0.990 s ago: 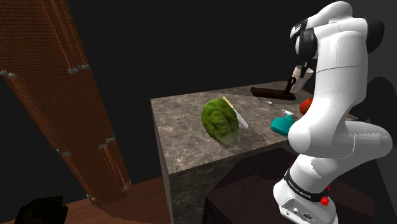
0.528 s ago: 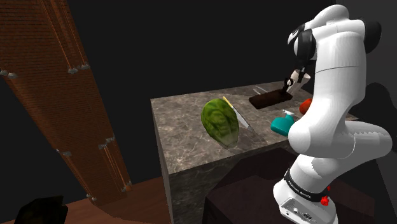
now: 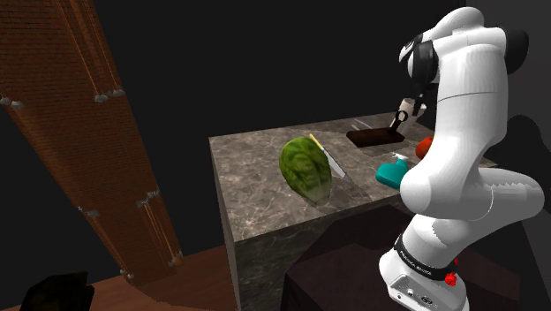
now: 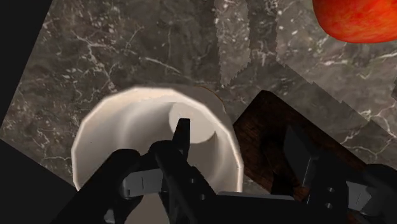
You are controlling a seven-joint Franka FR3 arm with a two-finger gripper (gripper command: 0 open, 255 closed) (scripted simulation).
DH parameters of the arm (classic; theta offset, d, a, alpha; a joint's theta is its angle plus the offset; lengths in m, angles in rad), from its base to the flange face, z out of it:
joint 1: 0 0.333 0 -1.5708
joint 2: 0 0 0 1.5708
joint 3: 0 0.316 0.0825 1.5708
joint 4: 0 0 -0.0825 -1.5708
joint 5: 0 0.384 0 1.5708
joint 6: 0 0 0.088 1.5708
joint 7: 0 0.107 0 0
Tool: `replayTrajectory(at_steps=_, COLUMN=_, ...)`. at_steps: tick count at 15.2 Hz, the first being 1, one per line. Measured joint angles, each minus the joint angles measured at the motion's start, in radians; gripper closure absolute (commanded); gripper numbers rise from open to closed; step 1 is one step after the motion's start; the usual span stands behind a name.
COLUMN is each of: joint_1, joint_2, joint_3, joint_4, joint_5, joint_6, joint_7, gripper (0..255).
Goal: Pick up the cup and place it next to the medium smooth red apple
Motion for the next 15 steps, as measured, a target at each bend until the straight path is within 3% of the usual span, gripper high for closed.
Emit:
replayTrajectory(at_steps=4, joint_1=0.000, joint_2=0.000, joint_3=0.000, joint_4=0.000, joint_5=0.000, joint_6=0.000, joint_7=0.000, gripper=0)
replayTrajectory(at_steps=9, joint_1=-0.004, joint_2=-0.021, joint_3=-0.007, joint_4=0.081, joint_5=-0.011, joint_6=-0.098, joint_7=0.007, gripper=0)
replayTrajectory(at_steps=15, joint_1=0.000, joint_2=-0.028, joint_3=-0.009, joint_4=0.086, joint_5=-0.015, joint_6=-0.110, joint_7=0.011, gripper=0)
